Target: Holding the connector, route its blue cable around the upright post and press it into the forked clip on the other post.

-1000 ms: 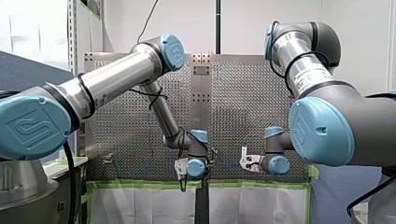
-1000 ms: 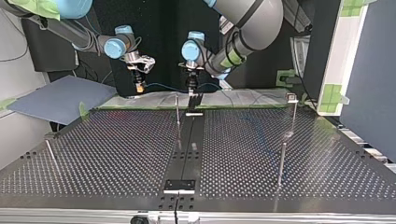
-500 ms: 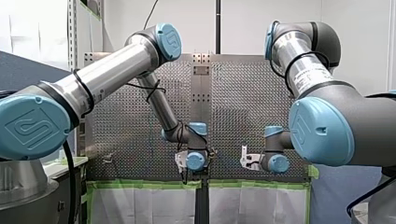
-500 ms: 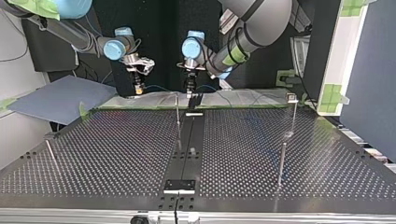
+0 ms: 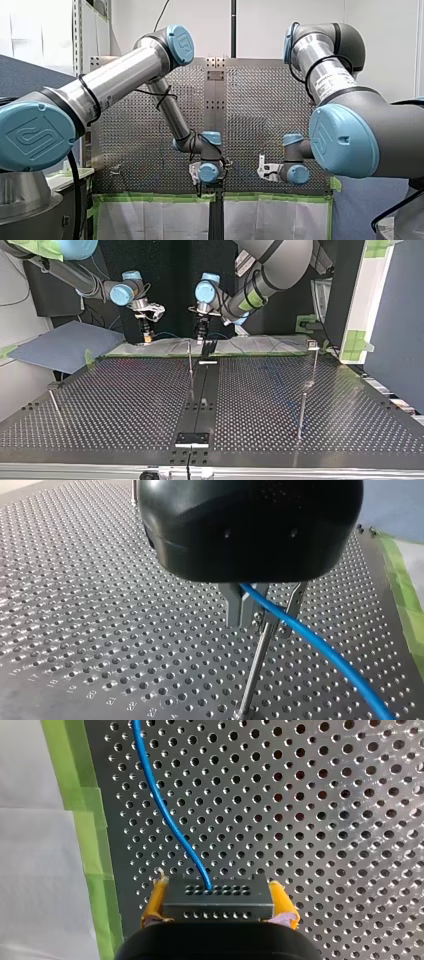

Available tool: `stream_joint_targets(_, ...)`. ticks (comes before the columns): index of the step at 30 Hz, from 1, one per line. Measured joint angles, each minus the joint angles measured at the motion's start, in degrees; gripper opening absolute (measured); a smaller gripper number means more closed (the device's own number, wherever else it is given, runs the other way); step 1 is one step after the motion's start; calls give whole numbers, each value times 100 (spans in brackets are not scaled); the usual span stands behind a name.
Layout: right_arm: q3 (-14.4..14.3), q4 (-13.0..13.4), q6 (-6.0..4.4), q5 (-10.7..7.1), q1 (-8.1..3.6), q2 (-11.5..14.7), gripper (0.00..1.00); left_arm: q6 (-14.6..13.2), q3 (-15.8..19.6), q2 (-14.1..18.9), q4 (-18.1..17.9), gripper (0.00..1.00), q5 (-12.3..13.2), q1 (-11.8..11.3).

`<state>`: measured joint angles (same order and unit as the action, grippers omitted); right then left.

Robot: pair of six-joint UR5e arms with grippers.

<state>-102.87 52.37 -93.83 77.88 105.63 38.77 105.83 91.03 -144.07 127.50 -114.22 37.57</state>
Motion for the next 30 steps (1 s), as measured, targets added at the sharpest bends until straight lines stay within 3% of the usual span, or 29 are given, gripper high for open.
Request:
stream_joint_targets(20, 126, -17, -8, -3, -46, 4, 0, 148, -43, -193, 42, 0, 224, -279)
stream_joint_targets(30, 146, -18, -10, 0, -61, 26, 0, 169, -239, -210, 109, 0, 420, -346)
